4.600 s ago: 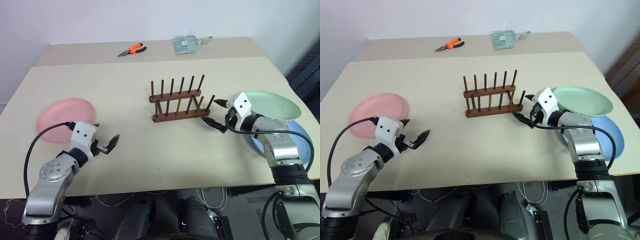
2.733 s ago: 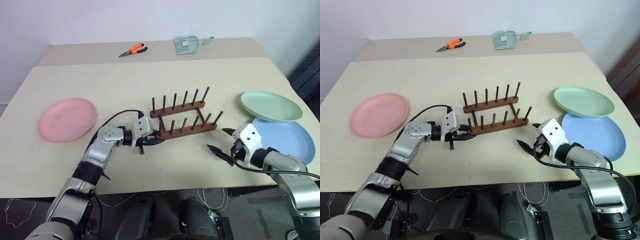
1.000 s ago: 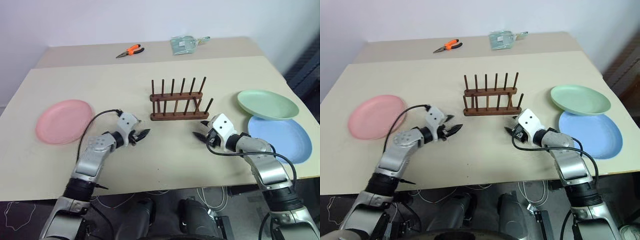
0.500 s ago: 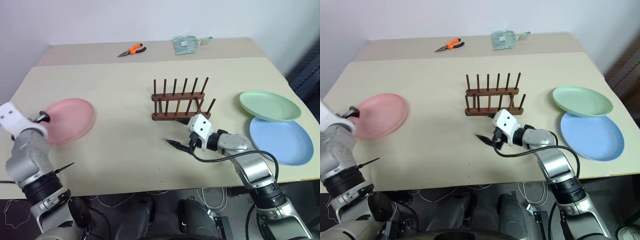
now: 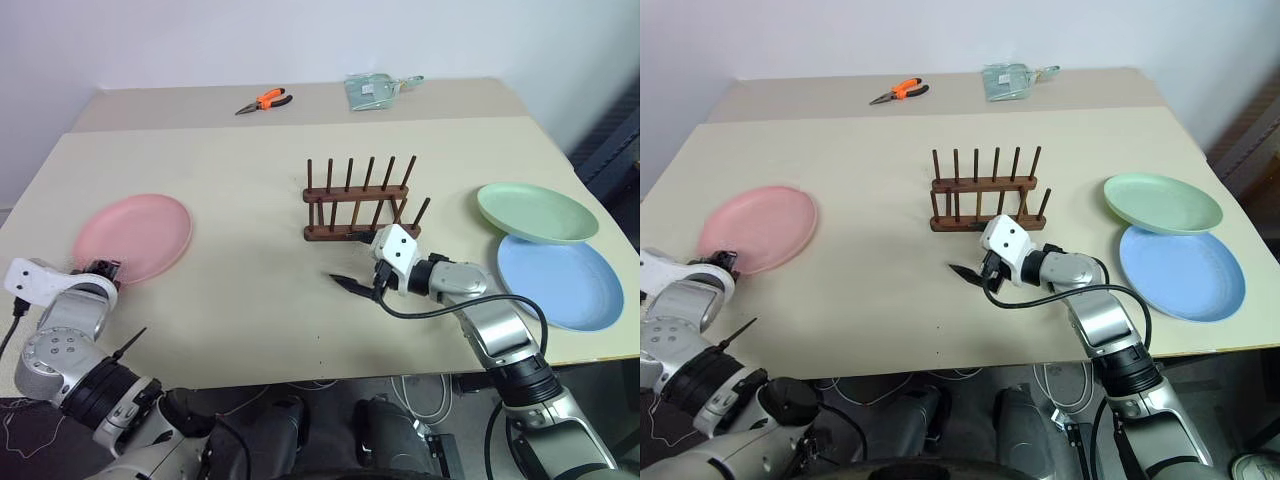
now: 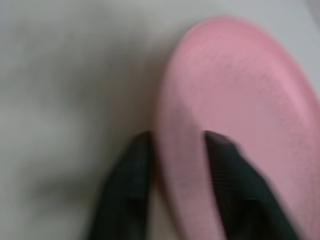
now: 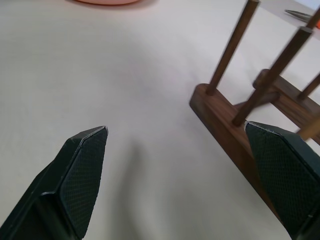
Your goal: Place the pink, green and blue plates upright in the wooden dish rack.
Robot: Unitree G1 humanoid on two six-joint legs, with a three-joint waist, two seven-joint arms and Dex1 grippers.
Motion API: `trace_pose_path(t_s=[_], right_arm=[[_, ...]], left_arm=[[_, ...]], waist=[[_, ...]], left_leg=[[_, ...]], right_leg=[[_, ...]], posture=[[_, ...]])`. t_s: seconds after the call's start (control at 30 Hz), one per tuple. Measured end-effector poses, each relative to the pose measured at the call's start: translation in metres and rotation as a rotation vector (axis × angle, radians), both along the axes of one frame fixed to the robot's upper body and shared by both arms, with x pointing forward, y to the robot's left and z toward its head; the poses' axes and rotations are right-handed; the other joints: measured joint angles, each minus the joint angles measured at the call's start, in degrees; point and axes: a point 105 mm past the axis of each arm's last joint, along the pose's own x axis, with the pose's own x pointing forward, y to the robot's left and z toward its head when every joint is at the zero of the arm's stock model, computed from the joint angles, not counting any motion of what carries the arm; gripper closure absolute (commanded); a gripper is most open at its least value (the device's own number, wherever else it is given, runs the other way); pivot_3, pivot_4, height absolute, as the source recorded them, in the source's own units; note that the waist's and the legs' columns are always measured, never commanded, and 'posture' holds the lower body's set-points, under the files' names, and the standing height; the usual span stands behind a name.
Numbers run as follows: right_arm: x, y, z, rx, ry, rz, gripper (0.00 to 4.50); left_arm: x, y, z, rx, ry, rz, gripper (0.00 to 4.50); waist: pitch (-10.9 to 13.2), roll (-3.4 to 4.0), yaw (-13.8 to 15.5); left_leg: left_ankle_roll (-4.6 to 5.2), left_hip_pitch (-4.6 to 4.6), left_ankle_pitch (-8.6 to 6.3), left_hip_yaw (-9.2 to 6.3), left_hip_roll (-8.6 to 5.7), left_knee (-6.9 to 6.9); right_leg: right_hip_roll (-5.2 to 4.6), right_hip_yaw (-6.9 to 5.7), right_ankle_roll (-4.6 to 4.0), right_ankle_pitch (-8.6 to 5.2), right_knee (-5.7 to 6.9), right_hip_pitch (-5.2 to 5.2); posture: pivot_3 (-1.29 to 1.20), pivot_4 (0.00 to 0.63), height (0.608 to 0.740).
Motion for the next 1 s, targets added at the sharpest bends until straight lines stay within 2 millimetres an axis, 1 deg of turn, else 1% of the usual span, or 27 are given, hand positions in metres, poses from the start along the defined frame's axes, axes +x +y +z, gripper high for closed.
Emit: trace_pose_path(t_s=[0.07,0.1,0.17,0.23,0.27,0.33,0.37,0.47,0.57,0.63,0.7,0.73,0.77,0.87,0.97,1.0], right_arm=[[0.000,-0.003,0.004,0.008,0.000,-0.012,0.00],[0.001,-0.006,0.008,0.007,-0.010,-0.018,0.00],[0.000,-0.009,0.015,-0.011,-0.045,-0.025,0.00],[0.001,-0.008,0.025,-0.031,-0.098,-0.020,0.00],[0.003,-0.005,0.032,-0.042,-0.137,-0.014,0.00],[0.004,0.003,0.056,-0.057,-0.260,0.017,0.00],[0.004,0.008,0.068,-0.064,-0.324,0.030,0.00],[0.006,0.021,0.088,-0.122,-0.479,0.062,0.00],[0.015,0.031,0.096,-0.222,-0.609,0.062,0.00],[0.026,0.036,0.099,-0.308,-0.708,0.039,0.00],[0.036,0.038,0.097,-0.373,-0.774,0.013,0.00],[0.040,0.037,0.092,-0.403,-0.791,-0.005,0.00],[0.041,0.036,0.091,-0.411,-0.794,-0.009,0.00],[0.052,0.029,0.085,-0.469,-0.850,-0.080,0.88],[0.054,0.026,0.088,-0.491,-0.909,-0.115,2.37],[0.055,0.025,0.088,-0.499,-0.929,-0.126,2.93]], left_arm=[[0.005,-0.001,0.004,0.025,-0.021,-0.024,4.49],[0.011,-0.004,0.014,0.067,-0.048,-0.057,4.49],[0.026,-0.013,0.041,0.180,-0.135,-0.140,4.49],[0.041,-0.031,0.078,0.304,-0.240,-0.227,4.49],[0.050,-0.043,0.097,0.361,-0.289,-0.272,4.49],[0.065,-0.072,0.131,0.473,-0.369,-0.377,4.49],[0.070,-0.087,0.143,0.529,-0.395,-0.428,4.49],[0.082,-0.132,0.162,0.635,-0.436,-0.569,4.49],[0.088,-0.167,0.174,0.672,-0.475,-0.654,4.49],[0.090,-0.193,0.183,0.661,-0.517,-0.704,4.49],[0.090,-0.213,0.188,0.645,-0.545,-0.751,4.49],[0.089,-0.219,0.188,0.634,-0.553,-0.768,4.49],[0.089,-0.221,0.187,0.633,-0.552,-0.771,4.49],[0.084,-0.231,0.182,0.597,-0.550,-0.803,4.50],[0.081,-0.234,0.175,0.583,-0.532,-0.816,4.50],[0.081,-0.235,0.170,0.569,-0.520,-0.821,4.50]], waist=[[0.01,-0.03,0.04],[0.04,-0.09,0.05],[0.05,-0.13,0.12],[0.05,-0.13,0.05],[0.05,-0.13,0.01],[0.05,-0.13,-0.06],[0.05,-0.13,-0.14],[0.05,-0.13,-0.30],[0.05,-0.14,-0.26],[0.05,-0.14,-0.20],[0.05,-0.14,-0.17],[0.05,-0.14,-0.20],[0.06,-0.15,-0.21],[0.07,-0.16,-0.22],[0.07,-0.16,-0.27],[0.07,-0.16,-0.22]], left_leg=[[-0.01,-0.01,0.00,0.00,0.00,0.00],[-0.02,-0.03,0.01,0.00,0.00,0.01],[-0.04,-0.04,0.00,0.00,0.00,0.01],[-0.04,-0.04,0.00,0.02,0.00,0.00],[-0.05,-0.04,0.00,0.03,0.00,0.00],[-0.06,-0.05,0.01,0.05,0.00,-0.02],[-0.06,-0.04,0.02,0.08,0.00,-0.05],[0.07,-0.05,0.10,0.16,-0.01,-0.12],[0.08,-0.06,0.12,0.24,-0.01,-0.10],[0.08,-0.06,0.12,0.30,-0.01,-0.09],[0.08,-0.06,0.13,0.31,-0.01,-0.11],[0.08,-0.06,0.13,0.33,-0.01,-0.15],[0.08,-0.06,0.13,0.34,-0.01,-0.15],[0.06,-0.06,0.15,0.41,-0.01,-0.15],[0.03,-0.06,0.17,0.47,-0.01,-0.12],[0.02,-0.05,0.17,0.48,-0.01,-0.10]], right_leg=[[0.01,0.00,-0.01,0.00,0.00,-0.01],[0.01,0.00,-0.02,0.01,0.00,-0.01],[0.01,0.01,-0.03,0.02,-0.03,-0.05],[0.00,0.02,-0.05,0.03,-0.03,-0.03],[0.00,0.03,-0.05,0.03,-0.02,0.01],[0.01,0.07,-0.06,0.04,0.00,0.08],[0.01,0.09,-0.06,0.04,0.00,0.06],[0.07,0.36,-0.06,0.04,0.06,-0.09],[0.09,0.46,-0.06,0.04,0.15,-0.19],[0.09,0.52,-0.06,0.04,0.17,-0.23],[0.10,0.54,-0.06,0.04,0.17,-0.23],[0.12,0.61,-0.06,0.04,0.18,-0.29],[0.13,0.64,-0.06,0.04,0.20,-0.32],[0.19,0.80,-0.06,0.04,0.31,-0.42],[0.24,0.89,-0.06,0.04,0.46,-0.48],[0.28,0.90,-0.06,0.04,0.50,-0.49]], posture=[[0.00,0.150,0.740],[0.00,0.150,0.740],[0.00,0.150,0.740],[0.00,0.150,0.740],[0.00,0.150,0.740],[0.00,0.150,0.740],[0.00,0.150,0.740],[0.00,0.150,0.740],[0.00,0.150,0.740],[0.00,0.150,0.740],[0.00,0.150,0.740],[0.00,0.150,0.740],[0.00,0.150,0.740],[0.00,0.150,0.740],[0.00,0.150,0.740],[0.00,0.150,0.740]])
